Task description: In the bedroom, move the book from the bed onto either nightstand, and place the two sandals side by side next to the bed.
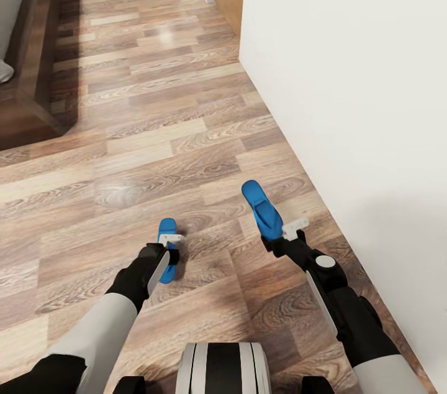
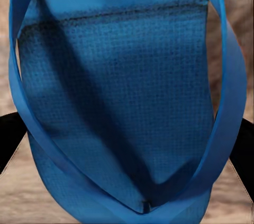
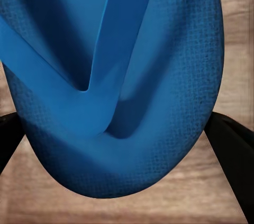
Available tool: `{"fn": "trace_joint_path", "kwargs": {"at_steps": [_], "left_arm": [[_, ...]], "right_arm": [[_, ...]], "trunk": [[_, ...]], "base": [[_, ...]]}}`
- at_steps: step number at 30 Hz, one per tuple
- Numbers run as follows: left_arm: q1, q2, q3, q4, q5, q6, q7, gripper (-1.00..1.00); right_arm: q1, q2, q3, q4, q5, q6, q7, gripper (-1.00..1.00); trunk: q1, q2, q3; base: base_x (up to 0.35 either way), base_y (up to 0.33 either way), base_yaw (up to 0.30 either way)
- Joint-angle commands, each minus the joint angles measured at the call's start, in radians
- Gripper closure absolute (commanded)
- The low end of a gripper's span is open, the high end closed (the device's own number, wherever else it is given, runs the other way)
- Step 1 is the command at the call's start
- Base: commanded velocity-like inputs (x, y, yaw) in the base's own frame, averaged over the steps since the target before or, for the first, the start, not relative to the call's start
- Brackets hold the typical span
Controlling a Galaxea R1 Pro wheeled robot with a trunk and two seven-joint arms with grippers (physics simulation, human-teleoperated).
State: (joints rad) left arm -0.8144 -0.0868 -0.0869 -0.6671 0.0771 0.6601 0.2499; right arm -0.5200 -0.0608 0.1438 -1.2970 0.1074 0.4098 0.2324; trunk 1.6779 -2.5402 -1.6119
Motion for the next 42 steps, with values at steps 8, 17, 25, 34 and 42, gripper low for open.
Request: {"fn": "trace_joint_path", "kwargs": {"at_steps": [8,17,25,34,42], "left_arm": [[0.000,-0.003,-0.002,-0.006,0.010,0.003,0.006,1.00],[0.000,-0.010,-0.004,-0.006,0.017,0.002,0.006,1.00],[0.000,-0.010,-0.004,-0.006,0.070,-0.031,0.007,1.00],[0.000,-0.010,-0.004,-0.005,0.073,-0.030,0.006,1.00],[0.000,-0.009,-0.004,-0.005,0.073,-0.030,0.008,1.00]], "right_arm": [[0.000,0.001,0.003,0.036,0.009,0.008,0.008,1.00],[0.000,0.000,0.003,0.048,0.009,0.007,0.007,1.00],[0.000,-0.001,0.003,0.051,0.009,0.004,0.003,1.00],[0.000,-0.001,0.001,0.050,0.009,0.000,0.002,1.00],[0.000,-0.001,0.001,0.050,0.009,0.000,0.004,1.00]], "trunk": [[-0.004,0.002,0.030],[-0.008,0.004,0.065],[-0.011,0.006,0.096],[-0.015,0.008,0.130],[-0.019,0.010,0.160]], "base": [[0.000,0.000,0.155],[0.000,0.000,0.268],[0.000,0.000,0.268],[0.145,0.000,0.266],[0.140,0.000,0.163]]}}
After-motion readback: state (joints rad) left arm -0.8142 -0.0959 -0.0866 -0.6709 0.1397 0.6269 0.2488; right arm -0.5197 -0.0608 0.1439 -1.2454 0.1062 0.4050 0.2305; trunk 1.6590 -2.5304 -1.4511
